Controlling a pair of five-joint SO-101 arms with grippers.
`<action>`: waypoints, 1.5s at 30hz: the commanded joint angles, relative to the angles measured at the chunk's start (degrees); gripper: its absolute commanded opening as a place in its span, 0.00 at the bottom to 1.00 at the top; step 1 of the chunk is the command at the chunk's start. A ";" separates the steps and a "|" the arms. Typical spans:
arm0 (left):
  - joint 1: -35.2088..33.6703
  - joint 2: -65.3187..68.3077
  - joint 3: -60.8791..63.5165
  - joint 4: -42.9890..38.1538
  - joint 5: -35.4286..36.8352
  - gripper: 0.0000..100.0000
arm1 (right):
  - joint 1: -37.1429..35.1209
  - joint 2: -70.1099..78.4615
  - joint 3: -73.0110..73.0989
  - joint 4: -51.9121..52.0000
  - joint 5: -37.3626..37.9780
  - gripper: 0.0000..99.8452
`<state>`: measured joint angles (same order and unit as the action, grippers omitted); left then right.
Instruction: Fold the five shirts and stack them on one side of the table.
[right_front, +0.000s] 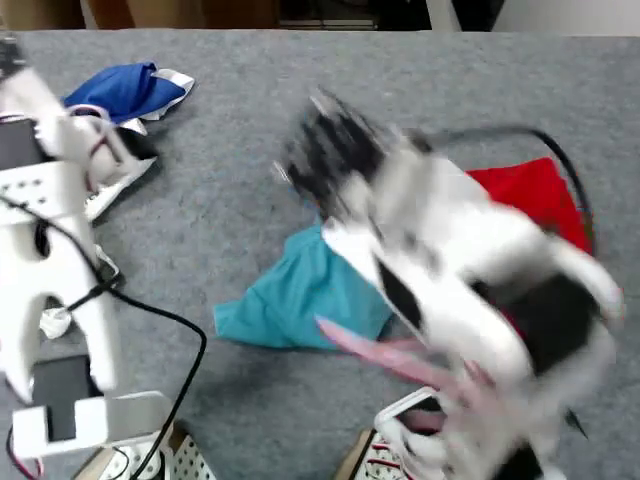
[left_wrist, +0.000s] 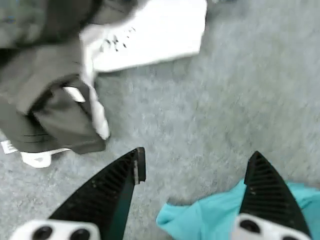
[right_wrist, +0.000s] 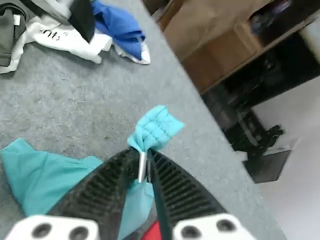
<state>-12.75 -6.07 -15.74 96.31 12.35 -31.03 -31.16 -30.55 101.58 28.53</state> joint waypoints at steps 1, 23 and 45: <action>7.65 5.14 -0.62 -1.14 0.62 0.32 | 1.98 -11.03 7.69 -0.44 0.70 0.01; 37.71 52.35 -26.11 -2.20 1.41 0.32 | 23.69 -37.05 48.31 -12.75 -0.53 0.01; 11.78 53.85 -41.85 4.40 13.54 0.02 | 23.78 -36.79 62.29 -19.87 -1.32 0.01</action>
<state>3.52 53.36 -57.58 100.00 25.71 -8.00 -68.26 27.91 85.49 27.74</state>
